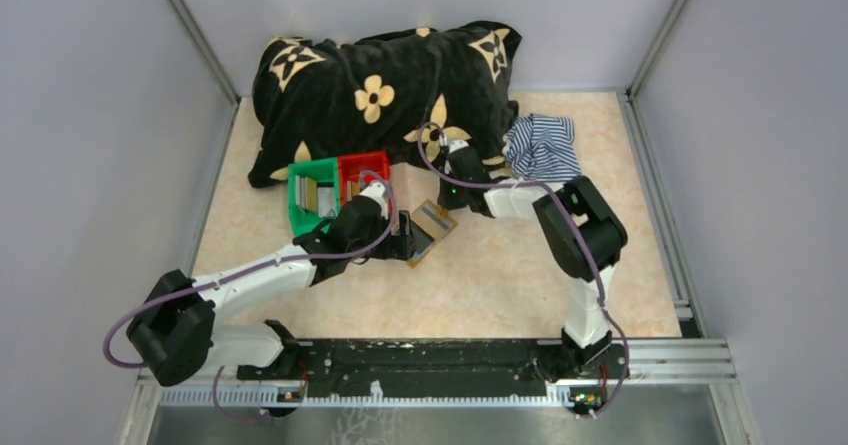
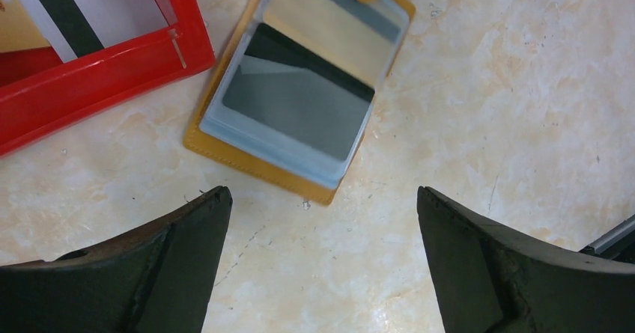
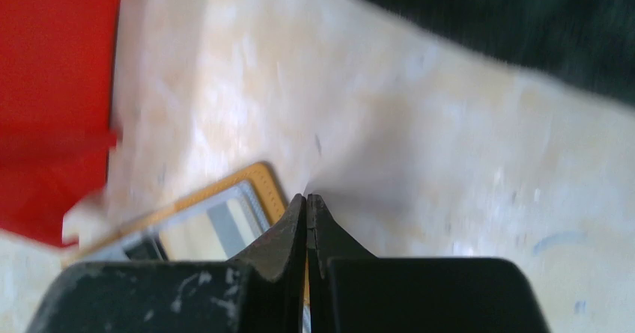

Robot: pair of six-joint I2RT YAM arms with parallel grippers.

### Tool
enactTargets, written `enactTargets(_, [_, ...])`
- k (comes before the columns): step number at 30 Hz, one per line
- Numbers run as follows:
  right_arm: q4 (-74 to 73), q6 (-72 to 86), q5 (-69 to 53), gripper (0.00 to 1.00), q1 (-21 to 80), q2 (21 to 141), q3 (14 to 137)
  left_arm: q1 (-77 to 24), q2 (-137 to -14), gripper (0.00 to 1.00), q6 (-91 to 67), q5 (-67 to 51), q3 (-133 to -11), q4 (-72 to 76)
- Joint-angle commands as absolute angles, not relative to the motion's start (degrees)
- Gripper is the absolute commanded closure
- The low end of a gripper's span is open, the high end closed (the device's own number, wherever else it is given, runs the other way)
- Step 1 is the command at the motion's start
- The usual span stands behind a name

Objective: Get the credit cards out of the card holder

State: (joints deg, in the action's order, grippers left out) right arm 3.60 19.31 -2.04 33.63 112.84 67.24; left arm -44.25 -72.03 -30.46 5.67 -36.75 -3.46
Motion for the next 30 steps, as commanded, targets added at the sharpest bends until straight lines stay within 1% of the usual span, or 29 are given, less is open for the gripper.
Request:
enactTargets(1, [2.8,21.2,-5.1,1.0,34.7,103.8,58.9,-43.9,-71.1,0.01,-30.7,6.7,-37.5,-3.6])
enactTargets(5, [2.1,21.9,-5.9,1.0,36.1,97.0,52.4,-43.8,-69.9,0.01,-30.8,7.2,-37.4,-3.2])
enactTargets(7, [0.9,22.4,-5.6,1.0,37.4,92.3,50.1,-43.8,-69.6,0.01,-30.7,7.2,-37.4,-2.8])
enactTargets(11, [1.1,23.7,-5.2,1.0,38.4,86.7,47.1,-43.8,-68.7,0.02,-31.1,6.1,-37.4,-1.4])
enactTargets(13, [1.1,23.7,-4.7,1.0,38.5,85.3,47.7,-43.8,-68.6,0.1,-30.9,4.6,-37.3,-0.2])
enactTargets(16, [1.9,23.8,-6.5,1.0,38.5,85.2,49.7,-43.8,-69.1,0.27,-31.3,3.2,-37.2,0.9])
enactTargets(19, [5.5,25.6,-10.6,1.0,38.8,86.7,49.8,-43.6,-69.0,0.43,-31.4,4.3,-35.4,2.7])
enactTargets(20, [7.6,27.0,-12.3,1.0,38.8,87.3,49.0,-43.4,-68.9,0.51,-31.4,4.9,-34.4,3.3])
enactTargets(21, [9.6,28.4,-13.8,1.0,38.8,88.2,48.2,-42.9,-68.9,0.66,-31.3,5.0,-33.1,4.4])
enactTargets(22, [12.0,30.0,-15.6,0.95,38.9,89.1,47.1,-42.2,-68.9,0.8,-31.3,4.6,-31.7,5.6])
enactTargets(23, [14.7,31.8,-17.4,0.92,38.8,89.8,45.8,-41.3,-69.0,0.97,-31.4,3.8,-30.3,6.8])
enactTargets(24, [17.5,33.4,-19.1,0.88,39.0,90.4,44.7,-40.2,-69.1,1.0,-31.6,2.3,-28.8,8.2])
enactTargets(25, [19.6,34.8,-20.3,0.84,39.1,91.0,43.8,-39.1,-69.3,1.0,-31.6,0.6,-27.4,9.7])
enactTargets(26, [21.0,35.5,-21.1,0.82,39.2,91.6,43.3,-38.1,-69.7,1.0,-31.7,-0.6,-26.1,11.1])
enactTargets(30, [21.9,35.8,-21.5,0.8,39.8,93.1,43.5,-36.3,-71.2,1.0,-32.1,-1.3,-24.0,12.0])
